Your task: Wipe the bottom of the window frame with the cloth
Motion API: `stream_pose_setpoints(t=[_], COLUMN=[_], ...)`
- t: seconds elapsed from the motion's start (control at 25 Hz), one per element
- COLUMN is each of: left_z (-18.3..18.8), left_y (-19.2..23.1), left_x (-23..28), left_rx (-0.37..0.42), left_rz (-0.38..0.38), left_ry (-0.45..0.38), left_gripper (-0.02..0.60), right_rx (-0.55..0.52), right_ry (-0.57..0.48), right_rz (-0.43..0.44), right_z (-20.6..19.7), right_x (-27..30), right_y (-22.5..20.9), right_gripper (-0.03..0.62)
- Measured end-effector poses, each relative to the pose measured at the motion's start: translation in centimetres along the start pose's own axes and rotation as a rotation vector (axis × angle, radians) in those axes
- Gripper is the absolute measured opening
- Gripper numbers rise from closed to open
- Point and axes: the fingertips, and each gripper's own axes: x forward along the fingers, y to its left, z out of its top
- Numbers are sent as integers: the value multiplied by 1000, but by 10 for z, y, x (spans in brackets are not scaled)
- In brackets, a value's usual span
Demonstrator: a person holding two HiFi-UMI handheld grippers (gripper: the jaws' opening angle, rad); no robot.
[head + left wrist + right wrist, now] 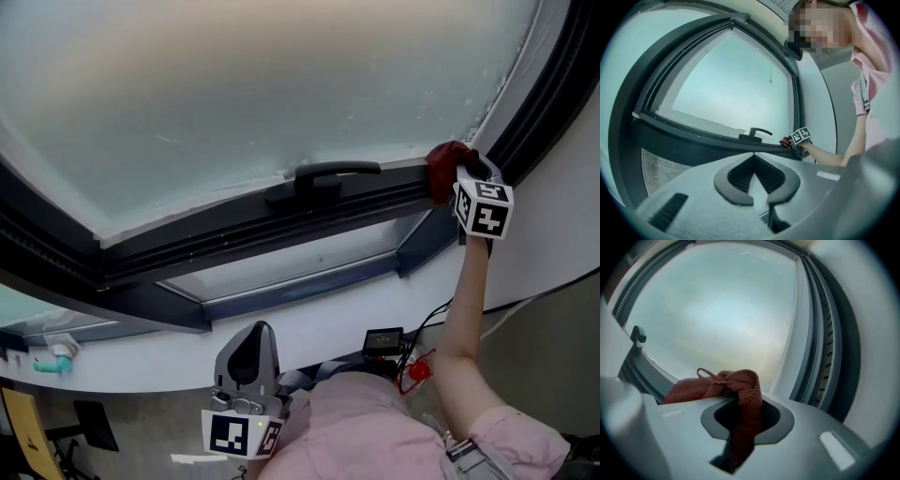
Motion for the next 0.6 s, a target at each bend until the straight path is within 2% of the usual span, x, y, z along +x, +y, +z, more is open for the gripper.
stream_pose_setpoints(t=[0.24,0.6], left_z=[24,26], left_y=[4,14], left_x=[-5,-4], left_rx=[11,25], left_rz=[-1,11], left_ry=[-14,-18], left_gripper=[-1,0], right_rx=[-21,9], right_ry=[13,11], right_rz=[-56,-52], right_z=[1,-3], right_x=[9,11], right_y=[-14,-17], right_gripper=[66,66])
